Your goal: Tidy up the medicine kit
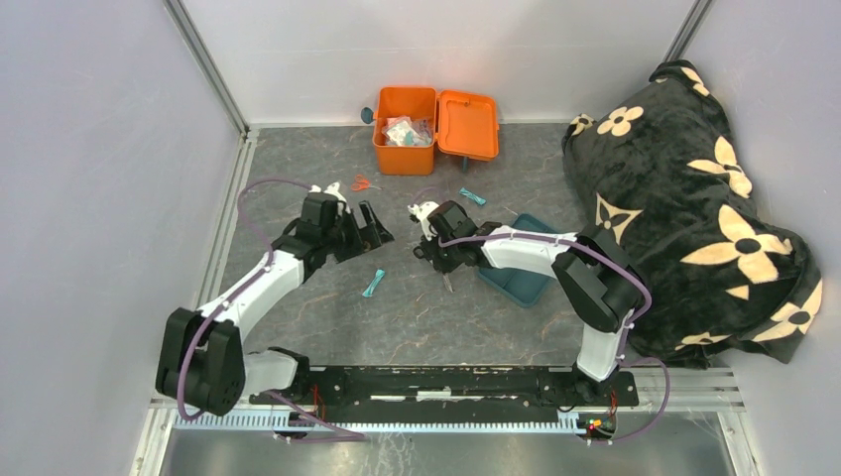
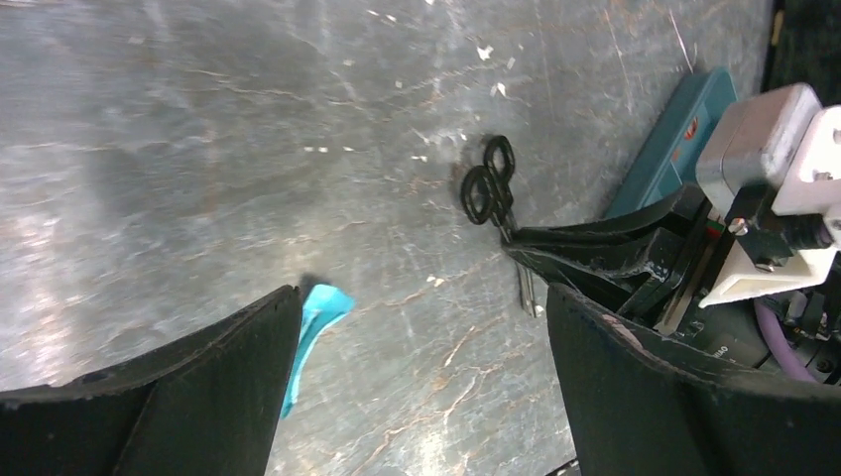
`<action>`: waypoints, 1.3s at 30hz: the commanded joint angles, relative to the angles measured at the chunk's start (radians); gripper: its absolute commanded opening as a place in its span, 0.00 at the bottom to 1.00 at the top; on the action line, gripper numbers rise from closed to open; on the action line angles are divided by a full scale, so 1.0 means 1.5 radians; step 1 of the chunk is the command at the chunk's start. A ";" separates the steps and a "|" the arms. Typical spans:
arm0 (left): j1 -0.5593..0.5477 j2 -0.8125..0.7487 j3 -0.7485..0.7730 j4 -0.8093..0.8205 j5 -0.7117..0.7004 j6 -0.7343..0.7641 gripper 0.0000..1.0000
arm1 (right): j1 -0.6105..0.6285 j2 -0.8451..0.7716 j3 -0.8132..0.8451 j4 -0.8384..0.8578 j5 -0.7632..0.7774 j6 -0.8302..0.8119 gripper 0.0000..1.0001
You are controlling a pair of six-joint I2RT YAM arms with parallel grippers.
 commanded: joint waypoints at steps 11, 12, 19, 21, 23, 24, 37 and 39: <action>-0.084 0.194 -0.015 0.281 0.044 -0.158 0.75 | -0.017 -0.023 -0.062 0.028 -0.061 0.035 0.00; -0.086 0.209 -0.015 0.304 0.053 -0.164 0.73 | -0.017 -0.023 -0.064 0.030 -0.061 0.035 0.00; -0.106 0.299 -0.002 0.383 0.090 -0.197 0.61 | -0.022 -0.031 -0.075 0.034 -0.064 0.034 0.00; -0.112 0.313 -0.001 0.395 0.095 -0.202 0.56 | -0.023 -0.034 -0.078 0.035 -0.063 0.035 0.00; -0.117 0.324 -0.001 0.401 0.095 -0.205 0.50 | -0.024 -0.036 -0.080 0.038 -0.064 0.036 0.00; -0.119 0.329 -0.002 0.404 0.095 -0.207 0.46 | -0.025 -0.037 -0.081 0.038 -0.063 0.037 0.00; -0.123 0.330 0.013 0.412 0.100 -0.201 0.02 | -0.035 -0.100 -0.110 0.057 -0.040 0.044 0.21; -0.124 0.313 0.008 0.413 0.105 -0.195 0.02 | -0.046 -0.138 -0.126 0.062 -0.039 0.054 0.33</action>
